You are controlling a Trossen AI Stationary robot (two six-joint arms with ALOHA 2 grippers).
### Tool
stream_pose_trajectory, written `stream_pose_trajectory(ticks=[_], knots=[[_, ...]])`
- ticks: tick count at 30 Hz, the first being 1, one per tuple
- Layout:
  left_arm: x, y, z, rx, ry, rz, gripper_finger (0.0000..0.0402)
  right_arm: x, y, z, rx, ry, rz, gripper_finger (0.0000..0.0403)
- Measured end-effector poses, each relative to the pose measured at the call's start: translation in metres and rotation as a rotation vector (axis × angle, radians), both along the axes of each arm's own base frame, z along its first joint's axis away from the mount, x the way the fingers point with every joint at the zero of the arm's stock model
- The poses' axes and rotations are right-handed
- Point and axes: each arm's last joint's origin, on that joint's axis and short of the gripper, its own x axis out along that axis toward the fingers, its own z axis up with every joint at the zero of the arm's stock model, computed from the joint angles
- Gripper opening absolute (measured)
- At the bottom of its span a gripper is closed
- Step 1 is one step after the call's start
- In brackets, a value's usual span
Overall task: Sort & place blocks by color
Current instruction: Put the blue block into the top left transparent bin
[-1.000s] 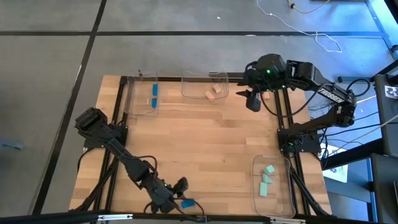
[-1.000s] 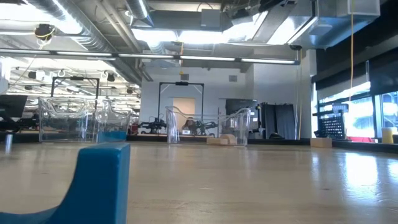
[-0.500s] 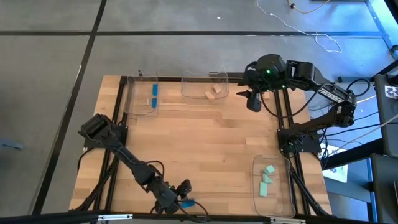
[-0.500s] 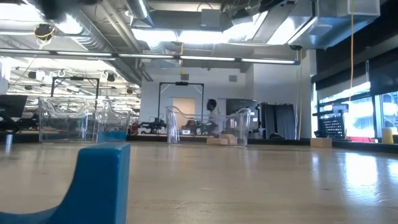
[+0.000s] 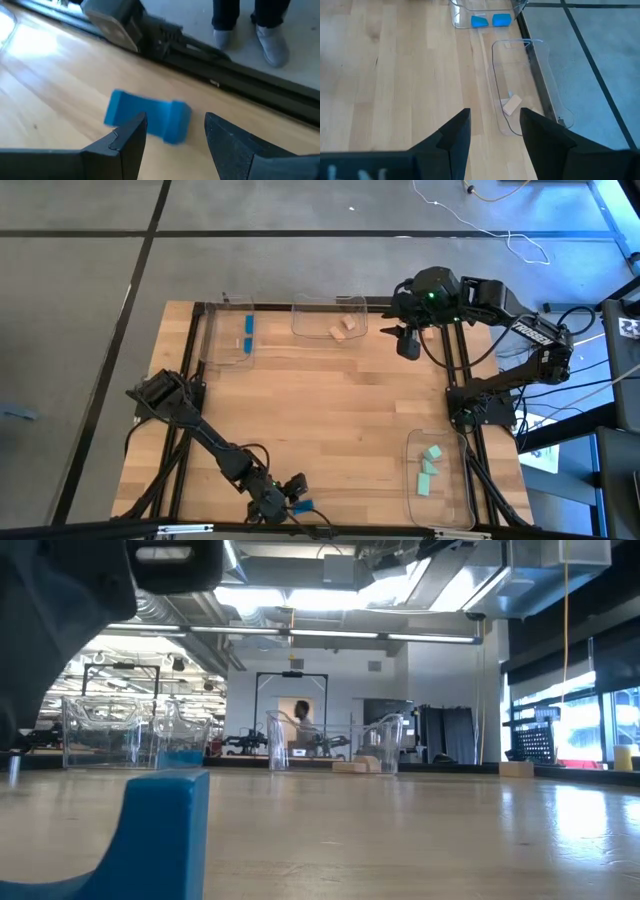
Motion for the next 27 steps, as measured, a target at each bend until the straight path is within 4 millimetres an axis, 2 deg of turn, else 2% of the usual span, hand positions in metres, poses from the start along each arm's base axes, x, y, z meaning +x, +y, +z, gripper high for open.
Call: stream_pose_trajectory(ticks=[13,21,27], knots=[[0.009,0.003,-0.014,0.024,-0.012,0.003,0.0192,0.000,0.000,0.000,-0.002,0.001,0.002,0.0171],[0.019,-0.002,-0.014,-0.292,0.072,0.095,0.0192,0.000,0.000,0.000,-0.001,0.004,0.002,0.0171],[0.017,-0.006,-0.023,-0.234,0.031,0.130,0.0192,0.000,0.000,0.000,-0.001,0.004,0.002,0.0171]])
